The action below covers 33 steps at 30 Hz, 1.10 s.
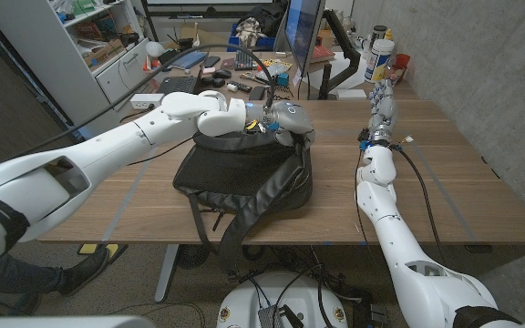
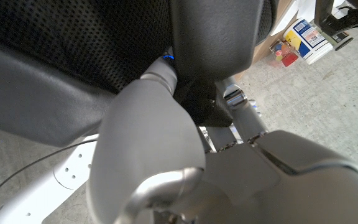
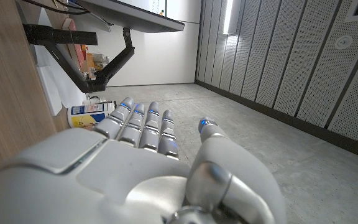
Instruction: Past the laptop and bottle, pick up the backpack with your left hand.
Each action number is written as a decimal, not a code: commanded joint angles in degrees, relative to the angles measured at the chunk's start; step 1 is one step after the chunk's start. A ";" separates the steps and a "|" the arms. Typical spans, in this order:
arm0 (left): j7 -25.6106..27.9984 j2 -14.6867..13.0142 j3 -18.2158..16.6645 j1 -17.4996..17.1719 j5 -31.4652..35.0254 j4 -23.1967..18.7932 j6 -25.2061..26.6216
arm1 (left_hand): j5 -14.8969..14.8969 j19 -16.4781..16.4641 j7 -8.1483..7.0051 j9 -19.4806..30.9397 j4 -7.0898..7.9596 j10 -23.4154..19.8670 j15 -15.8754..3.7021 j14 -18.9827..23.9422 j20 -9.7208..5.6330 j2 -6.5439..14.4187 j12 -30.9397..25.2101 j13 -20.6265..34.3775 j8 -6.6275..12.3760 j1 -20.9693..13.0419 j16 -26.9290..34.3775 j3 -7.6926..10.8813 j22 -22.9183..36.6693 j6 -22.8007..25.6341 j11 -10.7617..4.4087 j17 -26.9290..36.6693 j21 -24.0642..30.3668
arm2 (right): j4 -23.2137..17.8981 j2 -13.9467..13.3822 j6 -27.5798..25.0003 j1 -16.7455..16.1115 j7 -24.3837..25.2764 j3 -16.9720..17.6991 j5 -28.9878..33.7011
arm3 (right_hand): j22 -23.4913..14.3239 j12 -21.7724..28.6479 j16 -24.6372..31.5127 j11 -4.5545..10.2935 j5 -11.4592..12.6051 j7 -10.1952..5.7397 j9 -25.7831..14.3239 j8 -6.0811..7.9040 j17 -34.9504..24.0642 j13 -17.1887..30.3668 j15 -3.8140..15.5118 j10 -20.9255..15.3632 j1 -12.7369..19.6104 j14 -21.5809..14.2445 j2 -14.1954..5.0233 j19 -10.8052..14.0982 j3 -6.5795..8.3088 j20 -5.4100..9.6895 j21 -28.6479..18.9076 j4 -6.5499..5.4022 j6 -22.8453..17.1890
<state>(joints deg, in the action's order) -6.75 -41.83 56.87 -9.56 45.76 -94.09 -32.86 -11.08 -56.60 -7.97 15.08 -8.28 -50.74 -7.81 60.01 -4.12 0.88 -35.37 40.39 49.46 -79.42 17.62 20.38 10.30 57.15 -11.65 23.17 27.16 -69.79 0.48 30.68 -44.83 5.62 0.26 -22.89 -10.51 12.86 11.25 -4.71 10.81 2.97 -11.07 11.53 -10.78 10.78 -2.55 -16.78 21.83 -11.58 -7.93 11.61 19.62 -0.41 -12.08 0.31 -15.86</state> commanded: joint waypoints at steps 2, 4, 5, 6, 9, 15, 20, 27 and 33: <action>1.10 -1.37 -2.92 -1.97 -1.29 -3.44 3.49 | -0.64 -0.22 2.09 1.27 0.69 -0.74 -5.48 3.12 -0.66 1.09 0.18 0.26 0.53 -0.29 -0.05 0.73 0.02 2.23 0.11 0.62 0.45 | -1.43 -0.39 -0.97 -0.72 0.02 -0.25 0.29 | -0.28 0.17 -0.06 -0.11 0.33 0.07 -0.06 -0.01 -0.27 0.18 -0.01 -0.54 0.48 -0.53 0.13 0.23 0.46 -0.12 0.12 0.12 -0.79; 1.50 -1.51 -3.40 -2.26 -1.51 -3.89 4.02 | -0.69 -0.07 1.98 1.33 0.69 -0.78 -5.46 3.26 -0.61 1.01 0.25 0.33 0.63 -0.22 -0.15 0.81 0.02 2.29 0.10 0.59 0.40 | -1.86 -0.52 -1.14 -0.98 0.23 -0.22 0.48 | -0.28 0.17 -0.07 -0.15 0.32 0.05 -0.06 -0.01 -0.28 0.18 -0.02 -0.57 0.47 -0.51 0.12 0.25 0.46 -0.09 0.11 0.12 -0.79; 1.72 -1.63 -3.66 -2.44 -1.56 -4.19 4.34 | -0.71 -0.10 1.98 1.35 0.68 -0.80 -5.49 3.31 -0.59 1.00 0.27 0.35 0.65 -0.22 -0.19 0.85 0.02 2.31 0.10 0.58 0.42 | -2.09 -0.54 -1.32 -1.10 0.27 -0.18 0.39 | -0.28 0.17 -0.07 -0.14 0.32 0.04 -0.07 -0.01 -0.28 0.18 -0.07 -0.57 0.46 -0.53 0.13 0.25 0.46 -0.10 0.11 0.12 -0.80; 1.99 -1.78 -3.93 -2.63 -1.66 -4.45 4.59 | -0.74 -0.10 1.97 1.38 0.69 -0.82 -5.49 3.38 -0.60 0.99 0.31 0.38 0.69 -0.19 -0.25 0.91 0.02 2.29 0.10 0.56 0.42 | -2.20 -0.53 -1.32 -1.17 0.30 -0.15 0.36 | -0.28 0.16 -0.07 -0.12 0.32 0.04 -0.07 -0.01 -0.28 0.18 -0.06 -0.55 0.46 -0.54 0.14 0.25 0.46 -0.10 0.12 0.12 -0.80; 2.93 -2.52 -4.97 -3.33 -2.14 -5.44 5.30 | -0.79 0.19 1.95 1.45 0.74 -0.87 -5.44 3.63 -0.46 0.95 0.39 0.47 0.79 -0.05 -0.34 1.00 0.02 2.33 0.10 0.55 0.32 | -2.75 -0.70 -1.62 -1.47 0.82 -0.11 0.81 | -0.28 0.17 -0.05 -0.09 0.32 0.04 -0.07 -0.01 -0.25 0.18 0.00 -0.60 0.50 -0.63 0.21 0.28 0.46 -0.12 0.11 0.18 -0.82; 3.36 -3.58 -6.52 -4.38 -2.78 -7.23 7.17 | -0.94 0.63 1.81 1.60 0.65 -1.09 -5.48 4.02 -0.26 0.67 0.55 0.68 1.02 0.05 -0.64 1.25 0.00 2.45 0.08 0.47 0.15 | -3.08 -0.84 -1.74 -1.61 0.81 -0.20 1.00 | -0.28 0.24 -0.05 -0.04 0.32 0.05 -0.07 0.03 -0.22 0.18 0.22 -0.81 0.55 -0.73 0.25 0.36 0.49 0.05 0.08 0.24 -0.94; 4.19 -4.38 -7.86 -5.41 -3.26 -8.37 8.70 | -1.05 0.55 1.75 1.28 0.59 -1.26 -5.59 4.36 -0.28 0.55 0.68 0.83 0.92 0.09 -0.80 1.46 0.00 2.53 0.07 0.48 0.18 | -3.24 -0.89 -2.09 -1.57 0.72 -0.46 1.17 | -0.28 0.27 -0.06 -0.04 0.33 0.00 -0.07 0.04 -0.22 0.18 0.27 -0.92 0.54 -0.74 0.23 0.38 0.50 0.10 0.08 0.24 -0.98; 5.37 -5.60 -9.39 -6.48 -3.43 -9.82 9.81 | -1.15 0.54 1.57 1.41 0.56 -1.38 -5.58 4.65 -0.29 0.40 0.86 1.00 1.06 0.18 -1.02 1.68 0.00 2.49 0.07 0.47 0.19 | -3.95 -0.92 -2.35 -1.59 0.70 -0.92 1.63 | -0.28 0.31 -0.01 -0.12 0.32 0.04 -0.07 0.09 -0.23 0.18 0.18 -1.05 0.48 -0.88 0.23 0.41 0.49 0.17 0.07 0.21 -1.15; 5.50 -5.84 -10.43 -6.93 -3.67 -10.85 11.38 | -1.24 0.62 1.22 1.30 0.55 -1.56 -5.59 4.70 -0.33 0.22 1.05 1.19 1.10 0.34 -1.30 1.86 0.00 2.58 0.05 0.54 0.16 | -3.99 -0.74 -2.20 -1.68 0.75 -1.08 1.79 | -0.26 0.73 0.30 0.02 0.33 -0.14 -0.07 0.21 -0.16 0.18 0.75 -2.29 0.60 -1.99 0.28 0.79 0.56 0.69 -0.05 0.36 -1.59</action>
<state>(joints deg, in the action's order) -2.20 -46.64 48.58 -15.26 42.59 -102.80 -23.95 -11.96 -56.23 -7.88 15.60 -8.69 -51.88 -7.38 61.03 -4.38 0.89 -34.48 41.29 50.09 -79.40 16.69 20.79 10.01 57.86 -11.57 23.20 27.04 -73.31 -0.36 28.55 -46.37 6.31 -0.44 -21.52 -10.51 12.96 11.25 -4.82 10.81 2.96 -11.06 11.53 -10.78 10.77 -2.09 -17.97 21.82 -12.49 -7.93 11.63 19.87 -0.38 -12.08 0.55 -16.49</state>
